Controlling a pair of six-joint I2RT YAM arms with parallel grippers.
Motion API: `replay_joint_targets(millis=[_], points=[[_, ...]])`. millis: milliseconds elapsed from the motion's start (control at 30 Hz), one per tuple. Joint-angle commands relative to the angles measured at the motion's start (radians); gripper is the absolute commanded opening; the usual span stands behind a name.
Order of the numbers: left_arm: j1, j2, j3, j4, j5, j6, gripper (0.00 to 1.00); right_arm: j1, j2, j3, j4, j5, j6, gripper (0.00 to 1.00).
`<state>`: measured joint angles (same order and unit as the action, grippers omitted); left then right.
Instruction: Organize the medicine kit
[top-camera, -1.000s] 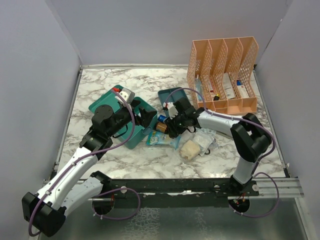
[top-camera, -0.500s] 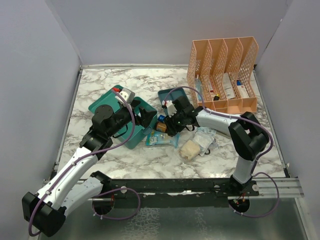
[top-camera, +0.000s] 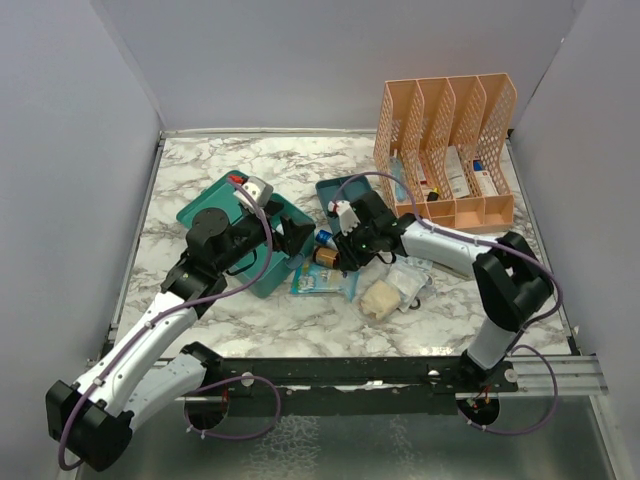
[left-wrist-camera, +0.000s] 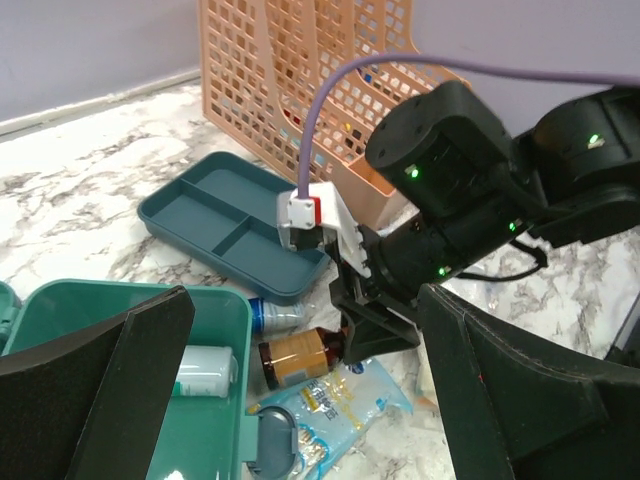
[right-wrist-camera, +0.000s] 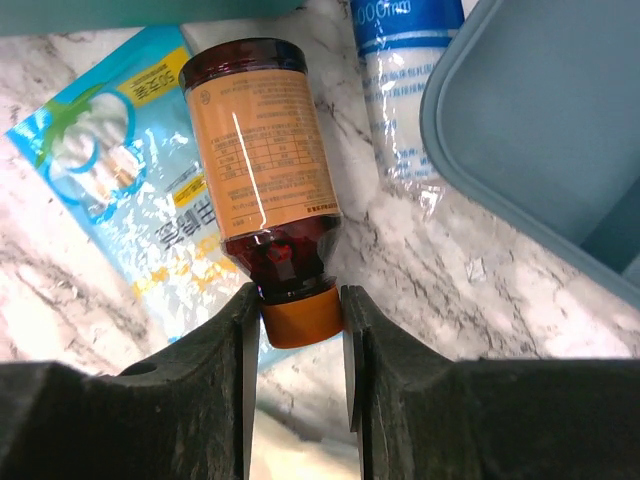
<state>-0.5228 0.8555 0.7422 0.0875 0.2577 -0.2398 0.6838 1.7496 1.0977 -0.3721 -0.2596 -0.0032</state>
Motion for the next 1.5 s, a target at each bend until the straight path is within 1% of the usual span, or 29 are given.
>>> replay_joint_targets(millis=[0,33,167,267,367,433,467,600,633,700,733,800,867,1033,1167,1300,1400,1467], points=[[0.006,0.017,0.015,0.009,0.118,0.03,0.99,-0.003,-0.101,0.023,-0.112,-0.038,0.005,0.18],[0.006,0.018,0.016,0.012,0.129,0.038,0.99,-0.003,-0.115,0.033,-0.153,-0.042,0.012,0.17],[0.005,0.014,0.017,0.02,0.152,0.071,0.99,-0.003,-0.194,0.037,-0.218,-0.062,0.038,0.13],[0.004,0.012,0.01,0.019,0.215,0.123,0.98,-0.003,-0.272,0.051,-0.253,-0.093,0.053,0.12],[0.0,0.014,-0.005,0.022,0.275,0.195,0.98,-0.003,-0.348,0.073,-0.287,-0.119,0.07,0.12],[-0.004,0.021,-0.002,0.009,0.297,0.272,0.98,-0.003,-0.394,0.082,-0.302,-0.146,0.081,0.12],[-0.005,0.025,0.0,0.007,0.305,0.29,0.98,-0.003,-0.417,0.082,-0.304,-0.162,0.087,0.12],[-0.027,0.031,0.02,-0.003,0.359,0.439,0.97,-0.003,-0.486,0.062,-0.291,-0.233,0.122,0.12],[-0.035,0.035,0.048,-0.045,0.381,0.503,0.98,-0.003,-0.497,0.055,-0.285,-0.248,0.133,0.12],[-0.044,0.059,0.142,-0.198,0.409,0.652,0.98,-0.003,-0.51,0.045,-0.27,-0.272,0.162,0.12],[-0.046,0.071,0.184,-0.242,0.399,0.681,0.98,-0.003,-0.508,0.049,-0.269,-0.28,0.189,0.12],[-0.048,0.085,0.225,-0.287,0.422,0.721,0.98,-0.003,-0.503,0.064,-0.264,-0.301,0.224,0.11],[-0.055,0.089,0.229,-0.31,0.454,0.762,0.98,-0.003,-0.499,0.078,-0.261,-0.318,0.248,0.11],[-0.097,0.116,0.24,-0.357,0.45,0.819,0.98,-0.003,-0.488,0.105,-0.261,-0.308,0.248,0.11],[-0.14,0.166,0.261,-0.391,0.455,0.849,0.94,-0.003,-0.46,0.128,-0.265,-0.336,0.235,0.11],[-0.16,0.223,0.26,-0.434,0.438,0.878,0.89,-0.003,-0.433,0.147,-0.273,-0.34,0.229,0.11],[-0.178,0.258,0.26,-0.477,0.391,0.914,0.81,-0.003,-0.415,0.156,-0.291,-0.338,0.222,0.11],[-0.191,0.269,0.253,-0.484,0.357,0.936,0.71,-0.003,-0.405,0.156,-0.296,-0.335,0.219,0.11]])
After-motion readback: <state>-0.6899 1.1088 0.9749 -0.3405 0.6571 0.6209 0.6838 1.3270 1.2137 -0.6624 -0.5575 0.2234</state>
